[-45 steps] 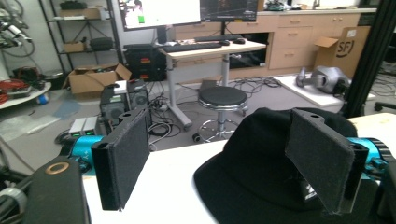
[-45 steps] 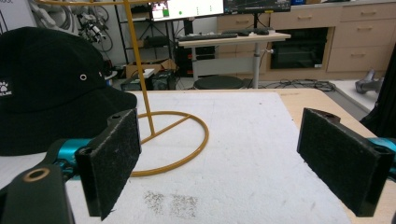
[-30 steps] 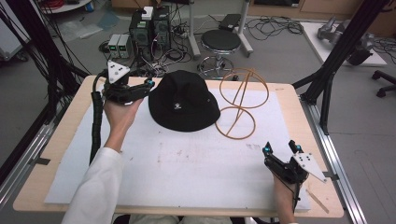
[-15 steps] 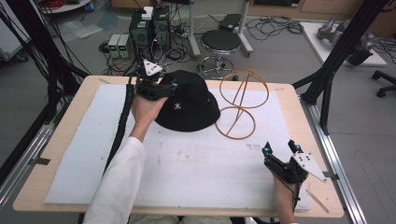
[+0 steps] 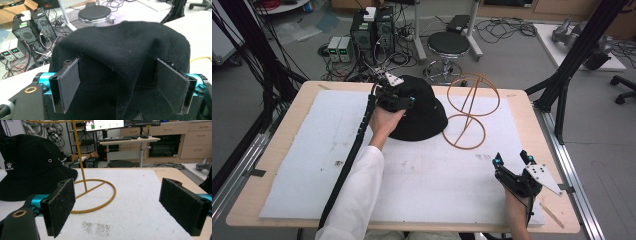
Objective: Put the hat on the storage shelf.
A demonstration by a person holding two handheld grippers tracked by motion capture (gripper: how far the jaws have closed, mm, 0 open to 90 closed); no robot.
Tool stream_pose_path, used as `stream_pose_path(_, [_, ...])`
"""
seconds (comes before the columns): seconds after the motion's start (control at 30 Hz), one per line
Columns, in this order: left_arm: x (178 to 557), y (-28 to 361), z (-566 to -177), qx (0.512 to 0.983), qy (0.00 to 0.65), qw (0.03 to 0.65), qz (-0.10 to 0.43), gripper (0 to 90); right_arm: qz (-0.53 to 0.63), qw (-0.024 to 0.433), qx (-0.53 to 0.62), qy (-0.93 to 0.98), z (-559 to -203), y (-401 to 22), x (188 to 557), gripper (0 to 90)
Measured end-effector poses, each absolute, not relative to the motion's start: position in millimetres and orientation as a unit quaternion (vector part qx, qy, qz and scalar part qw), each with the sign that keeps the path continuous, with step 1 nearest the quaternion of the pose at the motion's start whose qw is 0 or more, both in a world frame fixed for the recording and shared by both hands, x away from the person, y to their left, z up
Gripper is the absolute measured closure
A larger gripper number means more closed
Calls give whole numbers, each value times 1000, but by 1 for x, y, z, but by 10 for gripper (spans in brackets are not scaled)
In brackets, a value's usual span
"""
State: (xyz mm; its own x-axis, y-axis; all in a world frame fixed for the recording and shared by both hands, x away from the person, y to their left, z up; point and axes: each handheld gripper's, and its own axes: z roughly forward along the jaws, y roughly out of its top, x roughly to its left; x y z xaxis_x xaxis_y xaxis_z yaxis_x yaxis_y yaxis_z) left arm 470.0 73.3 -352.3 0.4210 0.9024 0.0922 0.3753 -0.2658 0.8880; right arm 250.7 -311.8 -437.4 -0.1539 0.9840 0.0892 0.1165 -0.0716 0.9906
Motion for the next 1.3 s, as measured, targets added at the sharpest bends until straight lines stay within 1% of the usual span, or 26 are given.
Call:
stream_pose_path(0.2, [474, 75, -357, 733, 444, 410, 311, 233, 531, 408, 506, 544, -437, -313, 250, 128])
stream_pose_path(0.27, [475, 75, -359, 737, 443, 410, 305, 270, 530, 407, 509, 542, -438, -313, 250, 128])
stream_pose_path(0.3, [475, 75, -359, 737, 443, 410, 305, 295, 530, 408, 509, 542, -438, -313, 250, 128])
stream_pose_path(0.47, [473, 71, -361, 744, 428, 410, 309, 486, 529, 408, 509, 543, -438, -313, 250, 128])
stream_pose_path(0.5, [472, 70, -362, 744, 425, 415, 305, 486, 529, 408, 509, 543, -438, -313, 250, 128])
stream_pose_path(0.53, [472, 70, -363, 744, 425, 417, 304, 552, 530, 407, 509, 542, -438, -313, 250, 128])
stream_pose_path(0.6, [472, 70, -365, 744, 428, 416, 300, 591, 529, 408, 509, 542, -438, -313, 250, 128])
stream_pose_path(0.63, [473, 71, -368, 746, 429, 415, 295, 591, 529, 408, 509, 542, -438, -313, 250, 128])
stream_pose_path(0.73, [474, 73, -376, 747, 437, 415, 281, 671, 529, 409, 509, 543, -438, -313, 250, 128])
stream_pose_path(0.77, [474, 74, -379, 747, 437, 418, 275, 671, 529, 409, 509, 543, -438, -313, 250, 128])
stream_pose_path(0.8, [473, 74, -381, 748, 435, 421, 272, 746, 529, 409, 508, 543, -438, -313, 250, 128])
stream_pose_path(0.9, [473, 73, -383, 746, 436, 422, 276, 821, 528, 408, 509, 544, -438, -313, 250, 128])
stream_pose_path(1.03, [474, 76, -383, 743, 441, 429, 264, 852, 529, 407, 509, 544, -438, -314, 250, 128])
stream_pose_path(1.07, [474, 76, -383, 742, 441, 431, 265, 854, 528, 408, 508, 544, -438, -314, 250, 128])
stream_pose_path(1.17, [473, 74, -384, 739, 438, 423, 287, 856, 528, 407, 510, 544, -438, -314, 249, 128])
stream_pose_path(1.3, [473, 75, -385, 730, 450, 432, 277, 857, 528, 408, 509, 544, -438, -314, 249, 129])
